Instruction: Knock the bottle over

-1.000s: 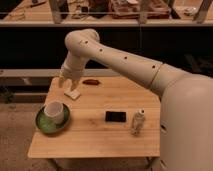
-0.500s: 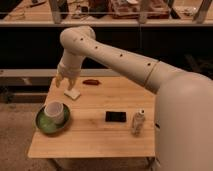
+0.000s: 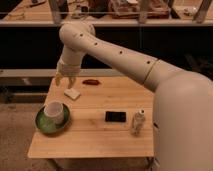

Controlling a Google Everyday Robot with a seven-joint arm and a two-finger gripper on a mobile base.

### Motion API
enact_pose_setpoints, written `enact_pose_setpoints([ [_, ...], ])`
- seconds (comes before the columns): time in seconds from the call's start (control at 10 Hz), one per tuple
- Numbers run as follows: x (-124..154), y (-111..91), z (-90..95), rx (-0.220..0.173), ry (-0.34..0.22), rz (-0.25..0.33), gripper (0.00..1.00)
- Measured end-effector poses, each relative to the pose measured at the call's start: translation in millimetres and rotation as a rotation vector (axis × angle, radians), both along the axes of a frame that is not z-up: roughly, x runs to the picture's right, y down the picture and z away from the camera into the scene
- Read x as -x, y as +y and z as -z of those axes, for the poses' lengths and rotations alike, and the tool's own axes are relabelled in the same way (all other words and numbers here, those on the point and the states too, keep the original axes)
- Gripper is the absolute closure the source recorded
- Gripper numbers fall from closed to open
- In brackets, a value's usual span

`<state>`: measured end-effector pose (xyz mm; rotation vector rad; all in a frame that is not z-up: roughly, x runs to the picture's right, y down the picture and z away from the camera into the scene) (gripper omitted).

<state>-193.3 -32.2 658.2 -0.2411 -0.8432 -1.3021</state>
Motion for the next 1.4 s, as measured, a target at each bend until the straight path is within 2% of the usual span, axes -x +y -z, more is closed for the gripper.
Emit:
enact_pose_setpoints([
  [0.1, 3.7, 2.8, 2.8, 0.004, 0.001, 0.012, 0.55],
  [0.5, -19.5, 11.2, 3.9, 0.000, -0.007, 0.041, 0.55],
  [0.9, 5.3, 13.9, 8.5, 0.000, -0.010, 0.037, 0.55],
  [1.1, 1.2, 17.6, 9.8, 0.000, -0.007, 0.034, 0.55],
  [1.3, -2.5, 23.7, 20.9, 0.000, -0.005, 0.034, 0.55],
  [1.4, 0.6, 20.6, 25.7, 0.000, -0.007, 0.034, 0.55],
])
